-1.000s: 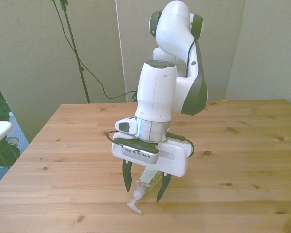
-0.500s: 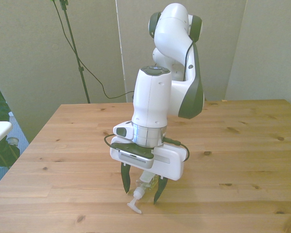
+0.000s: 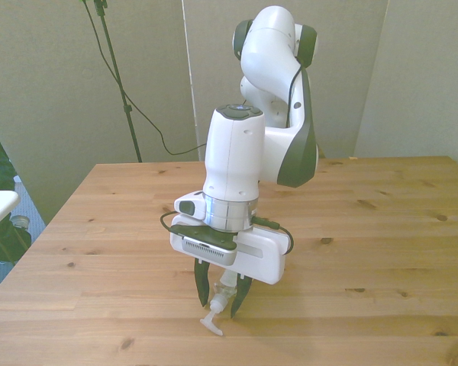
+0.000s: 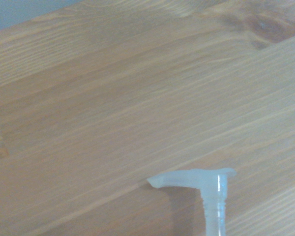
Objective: Stand the sanitizer
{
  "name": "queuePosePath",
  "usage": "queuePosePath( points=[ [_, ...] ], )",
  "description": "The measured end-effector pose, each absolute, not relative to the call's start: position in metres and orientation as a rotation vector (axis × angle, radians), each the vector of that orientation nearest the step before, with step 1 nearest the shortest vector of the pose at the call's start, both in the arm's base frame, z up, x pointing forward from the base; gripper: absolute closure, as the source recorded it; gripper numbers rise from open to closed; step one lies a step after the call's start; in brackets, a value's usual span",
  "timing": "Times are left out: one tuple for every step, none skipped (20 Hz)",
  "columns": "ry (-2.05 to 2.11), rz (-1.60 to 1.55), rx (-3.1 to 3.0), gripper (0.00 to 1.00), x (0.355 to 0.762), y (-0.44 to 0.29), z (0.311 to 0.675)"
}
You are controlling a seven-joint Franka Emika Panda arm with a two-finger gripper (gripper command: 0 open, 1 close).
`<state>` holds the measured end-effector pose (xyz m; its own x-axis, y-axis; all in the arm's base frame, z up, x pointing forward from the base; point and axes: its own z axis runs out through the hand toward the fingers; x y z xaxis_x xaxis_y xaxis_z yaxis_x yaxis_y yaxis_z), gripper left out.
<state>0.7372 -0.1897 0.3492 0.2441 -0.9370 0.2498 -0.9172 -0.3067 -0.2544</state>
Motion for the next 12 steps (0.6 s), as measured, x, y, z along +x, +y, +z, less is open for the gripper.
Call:
queuePosePath(
  points=[
    [1.818,-0.547,-2.435,1.0,0.737,-0.19,0.349],
    [1.819,-0.544,-2.436,1.0,0.737,-0.19,0.349],
    [1.82,-0.542,-2.436,1.0,0.737,-0.19,0.35],
    [1.822,-0.539,-2.436,1.0,0.737,-0.19,0.35],
    [1.824,-0.533,-2.436,1.0,0.737,-0.191,0.35],
    [1.828,-0.527,-2.435,1.0,0.736,-0.191,0.35],
    [1.831,-0.521,-2.429,1.0,0.736,-0.192,0.351],
    [1.835,-0.515,-2.421,1.0,0.737,-0.192,0.352],
    [1.838,-0.511,-2.416,1.0,0.737,-0.192,0.353],
    [1.839,-0.514,-2.411,1.0,0.737,-0.193,0.356],
    [1.838,-0.522,-2.405,1.0,0.738,-0.195,0.36],
    [1.836,-0.537,-2.398,1.0,0.738,-0.196,0.365]
  ],
)
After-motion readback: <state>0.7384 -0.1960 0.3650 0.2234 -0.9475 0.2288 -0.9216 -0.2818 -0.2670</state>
